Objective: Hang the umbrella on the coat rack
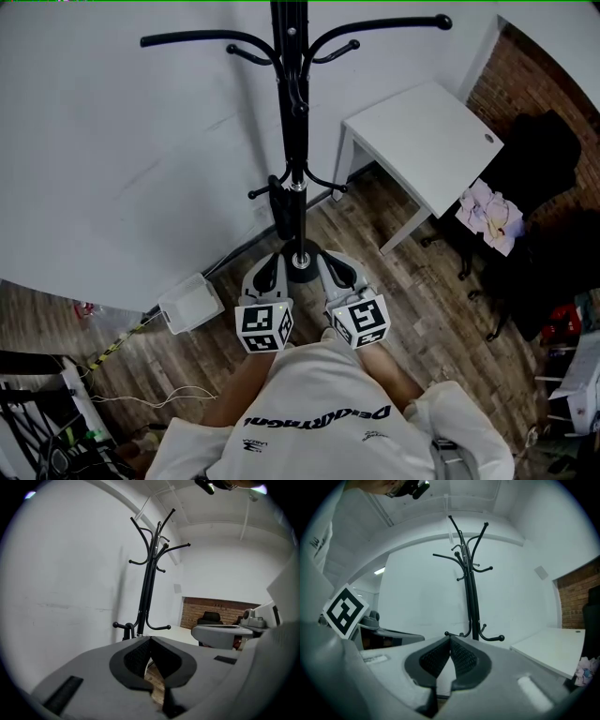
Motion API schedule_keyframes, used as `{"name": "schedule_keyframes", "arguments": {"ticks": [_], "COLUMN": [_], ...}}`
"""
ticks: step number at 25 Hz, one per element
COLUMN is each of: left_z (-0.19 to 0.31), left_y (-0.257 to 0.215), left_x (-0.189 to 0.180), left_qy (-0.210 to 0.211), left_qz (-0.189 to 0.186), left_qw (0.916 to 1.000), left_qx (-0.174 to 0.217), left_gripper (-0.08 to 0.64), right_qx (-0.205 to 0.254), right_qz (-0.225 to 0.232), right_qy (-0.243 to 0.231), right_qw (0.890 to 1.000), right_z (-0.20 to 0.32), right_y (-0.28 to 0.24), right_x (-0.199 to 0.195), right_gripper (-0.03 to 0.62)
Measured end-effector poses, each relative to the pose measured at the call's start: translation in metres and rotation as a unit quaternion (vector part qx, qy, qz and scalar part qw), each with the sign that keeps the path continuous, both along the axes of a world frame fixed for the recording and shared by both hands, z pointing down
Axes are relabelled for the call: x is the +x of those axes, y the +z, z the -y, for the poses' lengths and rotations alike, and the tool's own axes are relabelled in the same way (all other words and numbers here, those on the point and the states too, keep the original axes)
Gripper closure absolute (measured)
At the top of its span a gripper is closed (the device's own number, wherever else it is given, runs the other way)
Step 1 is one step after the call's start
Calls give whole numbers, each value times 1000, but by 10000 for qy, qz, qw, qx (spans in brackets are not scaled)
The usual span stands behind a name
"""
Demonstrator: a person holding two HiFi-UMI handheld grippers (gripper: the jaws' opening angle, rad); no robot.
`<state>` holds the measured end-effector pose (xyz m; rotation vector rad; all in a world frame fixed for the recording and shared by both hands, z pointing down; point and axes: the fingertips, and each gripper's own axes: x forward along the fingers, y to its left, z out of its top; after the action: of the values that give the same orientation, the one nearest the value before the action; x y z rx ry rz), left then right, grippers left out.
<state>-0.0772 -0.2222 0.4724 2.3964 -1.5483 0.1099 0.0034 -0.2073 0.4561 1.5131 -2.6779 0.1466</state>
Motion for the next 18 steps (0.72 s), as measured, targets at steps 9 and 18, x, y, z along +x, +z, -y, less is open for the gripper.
{"name": "schedule_keyframes", "arguments": {"ticks": [9, 18], "left_z": [-13, -17], "left_y": [1, 6], "left_x": [11, 21], "left_qy": [18, 139], "left_qz": [44, 53], "left_qw": [9999, 9998], "left_qx": [94, 136], "left_gripper": [563, 563], "right_qx": [12, -14], "right_qz": [-11, -8], "right_qy": [12, 74], "right_qw": [10000, 10000], "right_z": [-1, -3], "right_y": [1, 5], "right_x": [7, 16], "right_gripper": [595, 595]}}
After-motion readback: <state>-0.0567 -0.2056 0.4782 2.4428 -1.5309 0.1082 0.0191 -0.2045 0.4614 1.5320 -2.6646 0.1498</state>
